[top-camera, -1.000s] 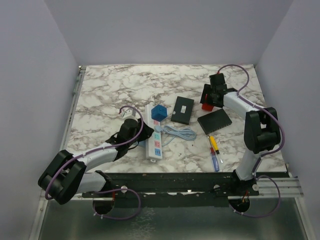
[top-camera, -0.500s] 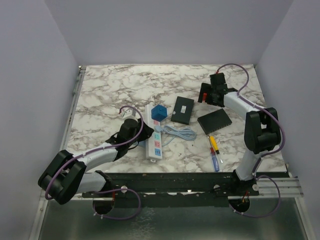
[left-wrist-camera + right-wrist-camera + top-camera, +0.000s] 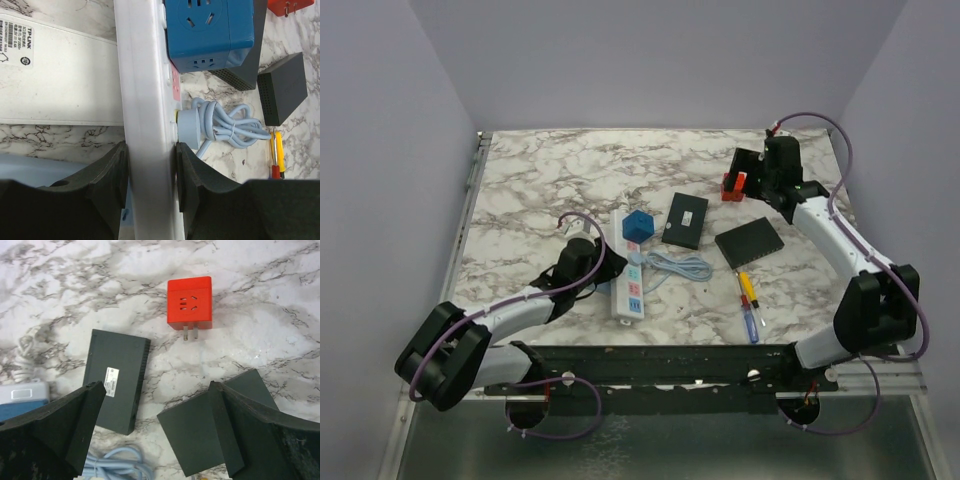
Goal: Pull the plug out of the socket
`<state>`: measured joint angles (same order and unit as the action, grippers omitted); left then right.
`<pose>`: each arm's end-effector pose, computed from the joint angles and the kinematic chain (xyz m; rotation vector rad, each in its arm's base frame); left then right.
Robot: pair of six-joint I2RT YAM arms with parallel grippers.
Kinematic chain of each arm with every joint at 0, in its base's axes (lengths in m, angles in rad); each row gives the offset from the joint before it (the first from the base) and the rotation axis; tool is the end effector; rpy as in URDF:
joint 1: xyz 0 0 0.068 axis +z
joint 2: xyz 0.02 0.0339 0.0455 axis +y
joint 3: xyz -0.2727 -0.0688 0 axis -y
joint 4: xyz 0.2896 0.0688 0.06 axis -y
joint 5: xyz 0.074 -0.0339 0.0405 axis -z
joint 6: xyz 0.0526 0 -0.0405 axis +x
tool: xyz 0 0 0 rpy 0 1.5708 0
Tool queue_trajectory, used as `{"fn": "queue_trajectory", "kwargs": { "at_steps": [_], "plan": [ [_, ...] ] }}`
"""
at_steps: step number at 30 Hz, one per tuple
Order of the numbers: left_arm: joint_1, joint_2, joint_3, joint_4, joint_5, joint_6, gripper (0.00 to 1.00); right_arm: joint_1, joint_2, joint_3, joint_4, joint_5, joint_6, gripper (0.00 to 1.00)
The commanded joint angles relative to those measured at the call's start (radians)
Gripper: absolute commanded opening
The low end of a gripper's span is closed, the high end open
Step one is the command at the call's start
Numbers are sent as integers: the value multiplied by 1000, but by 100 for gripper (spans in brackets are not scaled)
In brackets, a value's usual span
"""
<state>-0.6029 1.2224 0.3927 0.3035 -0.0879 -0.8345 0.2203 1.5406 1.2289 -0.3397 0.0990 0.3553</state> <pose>0.2299 -0.1527 0.1332 -0.3081 2.1691 -0.7576 0.3976 0.0837 0.2778 0.2046 2.2169 0.2070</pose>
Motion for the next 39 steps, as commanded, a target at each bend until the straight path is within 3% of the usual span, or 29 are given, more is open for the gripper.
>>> {"fn": "queue_trajectory", "kwargs": {
  "at_steps": [1, 14, 32, 39],
  "plan": [
    [8, -34, -29, 8, 39, -2, 0, -6, -101, -61, -9, -106, -4, 100],
    [9, -49, -68, 82, 56, -20, 0, 6, -211, -216, 181, -604, 140, 100],
    [-29, -40, -74, 118, 76, -24, 0, 282, -56, -325, 431, -551, 306, 100],
    [-52, -24, -68, 139, 74, -35, 0, 316, 45, -301, 472, -512, 340, 100]
  ]
}}
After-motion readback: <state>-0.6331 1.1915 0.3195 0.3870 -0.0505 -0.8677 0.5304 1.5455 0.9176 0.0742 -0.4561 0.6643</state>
